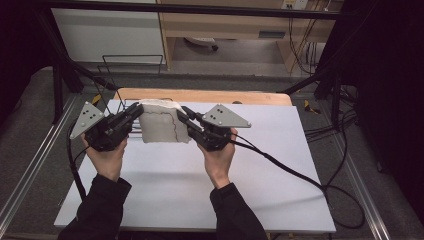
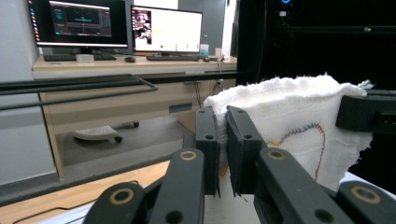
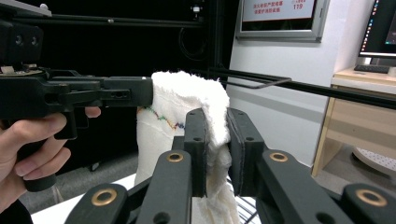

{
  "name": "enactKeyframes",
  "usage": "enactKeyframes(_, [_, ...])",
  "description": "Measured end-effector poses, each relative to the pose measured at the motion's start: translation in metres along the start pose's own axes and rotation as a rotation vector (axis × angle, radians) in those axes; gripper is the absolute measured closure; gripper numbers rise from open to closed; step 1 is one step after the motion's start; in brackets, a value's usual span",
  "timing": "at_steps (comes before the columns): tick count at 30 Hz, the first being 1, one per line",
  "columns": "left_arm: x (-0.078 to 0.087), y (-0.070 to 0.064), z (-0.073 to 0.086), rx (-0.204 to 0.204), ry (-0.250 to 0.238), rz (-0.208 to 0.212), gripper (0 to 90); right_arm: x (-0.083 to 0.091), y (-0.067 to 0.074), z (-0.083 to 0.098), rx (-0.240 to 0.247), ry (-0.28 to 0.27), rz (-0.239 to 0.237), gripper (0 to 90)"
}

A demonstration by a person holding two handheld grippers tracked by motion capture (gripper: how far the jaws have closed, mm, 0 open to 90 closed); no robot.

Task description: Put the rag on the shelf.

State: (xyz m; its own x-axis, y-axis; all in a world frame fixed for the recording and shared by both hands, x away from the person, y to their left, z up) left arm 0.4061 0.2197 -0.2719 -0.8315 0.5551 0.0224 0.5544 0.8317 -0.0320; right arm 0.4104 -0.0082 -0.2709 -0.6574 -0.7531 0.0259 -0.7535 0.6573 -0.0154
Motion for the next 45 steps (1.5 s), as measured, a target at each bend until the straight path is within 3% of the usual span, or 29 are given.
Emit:
enactKeyframes(19, [0.000, 0.024, -0.021, 0.007, -0.044, -0.036, 83.7, -0.029, 0.003, -0.021, 0.022, -0.028, 0.001, 79.3])
enactKeyframes(34, [0.003, 0.040, -0.048, -0.011, -0.094, -0.066, 83.8, -0.049, 0.006, -0.046, 0.046, -0.061, 0.010, 79.3])
enactKeyframes(45, [-0.001, 0.053, -0.060, -0.018, -0.100, -0.085, 83.7, -0.066, 0.003, -0.058, 0.054, -0.073, 0.024, 79.3])
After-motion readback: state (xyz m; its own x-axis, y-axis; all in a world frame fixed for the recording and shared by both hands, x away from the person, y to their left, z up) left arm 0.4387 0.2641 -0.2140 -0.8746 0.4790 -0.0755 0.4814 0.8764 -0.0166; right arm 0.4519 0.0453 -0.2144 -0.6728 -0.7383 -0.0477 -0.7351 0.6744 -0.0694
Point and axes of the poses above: each handheld gripper's, and its own axes: x roughly backward along the jaws, z roughly out of its underside, y roughly to its left, the point moved 4 cm from there along -x, roughly forward along the jaws
